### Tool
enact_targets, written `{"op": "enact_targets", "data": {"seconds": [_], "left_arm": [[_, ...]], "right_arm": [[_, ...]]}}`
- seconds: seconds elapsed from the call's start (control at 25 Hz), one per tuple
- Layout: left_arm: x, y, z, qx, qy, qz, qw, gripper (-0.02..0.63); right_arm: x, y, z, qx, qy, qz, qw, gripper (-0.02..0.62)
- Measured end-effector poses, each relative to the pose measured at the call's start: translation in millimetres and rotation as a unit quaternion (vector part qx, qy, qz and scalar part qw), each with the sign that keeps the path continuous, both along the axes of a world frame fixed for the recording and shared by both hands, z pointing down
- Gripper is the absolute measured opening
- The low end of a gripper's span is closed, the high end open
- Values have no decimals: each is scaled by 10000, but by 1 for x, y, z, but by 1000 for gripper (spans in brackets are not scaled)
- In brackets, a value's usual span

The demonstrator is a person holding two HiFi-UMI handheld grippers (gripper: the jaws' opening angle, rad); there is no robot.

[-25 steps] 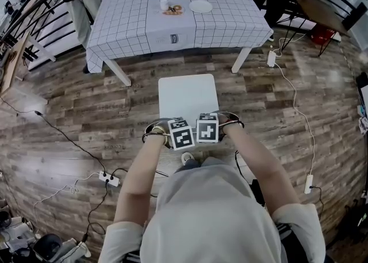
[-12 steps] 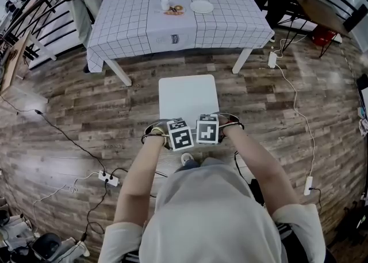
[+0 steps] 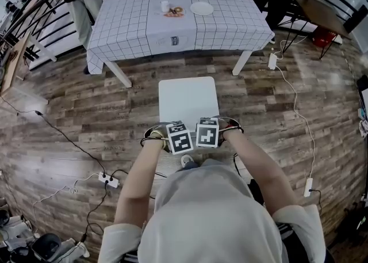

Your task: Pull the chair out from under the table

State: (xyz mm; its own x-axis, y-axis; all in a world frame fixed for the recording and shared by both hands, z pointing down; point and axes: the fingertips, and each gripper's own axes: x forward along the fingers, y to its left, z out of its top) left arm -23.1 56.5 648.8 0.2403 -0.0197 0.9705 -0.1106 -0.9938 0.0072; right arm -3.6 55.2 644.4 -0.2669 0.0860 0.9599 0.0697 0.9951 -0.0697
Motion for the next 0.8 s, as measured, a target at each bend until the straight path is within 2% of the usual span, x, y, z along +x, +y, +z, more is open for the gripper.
{"op": "enact_targets", "data": {"seconds": [0.32,0.8], "left_arm": [[0,-2,-4,281,-67,96,9995,93],[-9,0,-39,446,90,-18,9990,100]], "right_arm": [[2,-2,-4,155,-57,49,9999,86],[6,-2,-36,431,-287,155,9985,86]]}}
